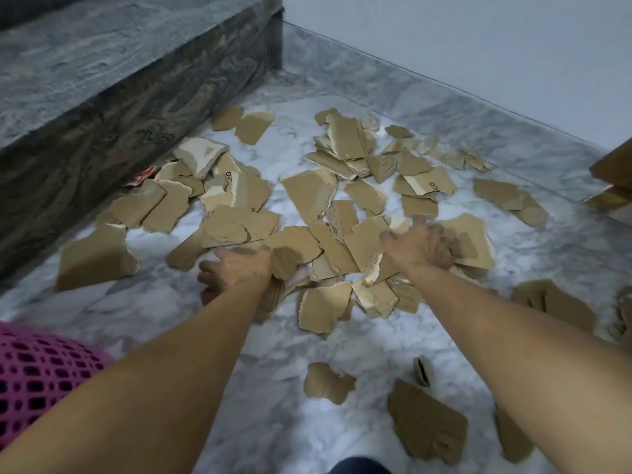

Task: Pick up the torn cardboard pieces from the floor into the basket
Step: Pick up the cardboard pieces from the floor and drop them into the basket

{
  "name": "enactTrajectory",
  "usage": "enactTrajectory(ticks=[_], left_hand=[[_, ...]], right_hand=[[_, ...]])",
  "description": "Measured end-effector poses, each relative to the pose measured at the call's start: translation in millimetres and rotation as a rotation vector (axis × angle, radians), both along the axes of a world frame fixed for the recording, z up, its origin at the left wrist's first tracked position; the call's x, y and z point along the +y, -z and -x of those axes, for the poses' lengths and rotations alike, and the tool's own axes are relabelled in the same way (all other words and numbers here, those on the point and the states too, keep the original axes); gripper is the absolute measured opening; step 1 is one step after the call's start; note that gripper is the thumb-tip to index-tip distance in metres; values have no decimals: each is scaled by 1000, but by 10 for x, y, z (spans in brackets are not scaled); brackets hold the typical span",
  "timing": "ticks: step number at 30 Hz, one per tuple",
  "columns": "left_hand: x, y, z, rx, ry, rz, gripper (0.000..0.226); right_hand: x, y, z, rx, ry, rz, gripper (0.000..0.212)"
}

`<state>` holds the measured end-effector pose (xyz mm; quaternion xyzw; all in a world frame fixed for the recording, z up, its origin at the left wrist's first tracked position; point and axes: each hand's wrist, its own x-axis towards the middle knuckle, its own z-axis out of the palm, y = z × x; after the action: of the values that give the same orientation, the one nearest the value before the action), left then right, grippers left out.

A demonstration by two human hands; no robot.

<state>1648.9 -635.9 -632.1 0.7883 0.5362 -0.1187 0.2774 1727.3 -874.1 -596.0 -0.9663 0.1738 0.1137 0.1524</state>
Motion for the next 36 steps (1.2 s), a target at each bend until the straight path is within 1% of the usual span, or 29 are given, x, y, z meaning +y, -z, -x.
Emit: enactTrajectory(ticks=[2, 4, 6, 7, 8, 9, 11, 13, 15, 17, 18, 20, 21, 22, 23, 24, 26, 27, 29, 30, 31, 33, 34, 35, 36], left_hand=[[47, -22, 1, -51, -70, -50, 88], [114, -93, -14, -63, -129, -63, 106], [147, -84, -48, -38, -200, 22, 126], [133, -45, -81, -27, -223, 87, 137], [98, -30, -100, -15, -225, 126, 146], [37, -44, -123, 19, -199, 135, 149], [-123, -89, -173, 93, -122, 98, 147], [-297, -163, -195, 113, -92, 61, 136], [-429, -191, -216, 103, -59, 37, 124], [-498, -208, -210, 67, -37, 52, 116], [-514, -211, -205, 39, -23, 60, 116], [-479, -197, -202, -25, -8, 84, 113], [-451, -184, -207, -67, -6, 105, 109], [-409, -173, -214, -109, -9, 134, 104], [-365, -161, -215, -145, -11, 172, 98], [-324, -163, -203, -176, -15, 207, 92], [-248, -182, -186, -227, -57, 271, 81], [-219, -186, -182, -254, -97, 306, 75], [-187, -204, -187, -305, -180, 386, 66], [-182, -209, -194, -322, -203, 419, 67], [-194, -225, -199, -322, -208, 446, 73], [-229, -255, -199, -302, -180, 452, 94], [-252, -269, -200, -291, -149, 441, 98], [-273, -275, -201, -280, -132, 441, 97], [-293, -277, -207, -275, -126, 452, 93]], right_hand=[[-211, -7, -75, -20, 157, -14, 82], [-452, -5, -102, 31, 386, -70, 100], [-665, 68, -109, 118, 564, -149, 120], [-737, 124, -109, 164, 593, -205, 129], [-764, 175, -98, 196, 573, -240, 135], [-782, 279, -110, 219, 536, -236, 139], [-656, 297, -66, 244, 480, -179, 146], [-443, 191, -7, 248, 413, -138, 151], [-273, 108, 19, 258, 350, -124, 151], [-185, 94, 6, 253, 298, -136, 147], [-167, 101, 2, 242, 267, -143, 141], [-143, 142, -19, 188, 241, -177, 123], [-142, 153, -29, 163, 259, -213, 113], [-144, 162, -47, 144, 287, -258, 108], [-149, 169, -67, 130, 320, -315, 109], [-137, 146, -75, 129, 361, -375, 116], [-76, 102, -70, 155, 407, -457, 138], [-57, 108, -71, 174, 399, -466, 144], [-30, 150, -75, 204, 347, -435, 149], [-3, 124, -57, 217, 316, -403, 150], [16, 106, -48, 216, 288, -377, 146], [32, 93, -53, 210, 240, -345, 120], [36, 83, -58, 218, 225, -350, 108], [37, 78, -72, 224, 224, -363, 103], [30, 76, -95, 229, 224, -375, 101]])
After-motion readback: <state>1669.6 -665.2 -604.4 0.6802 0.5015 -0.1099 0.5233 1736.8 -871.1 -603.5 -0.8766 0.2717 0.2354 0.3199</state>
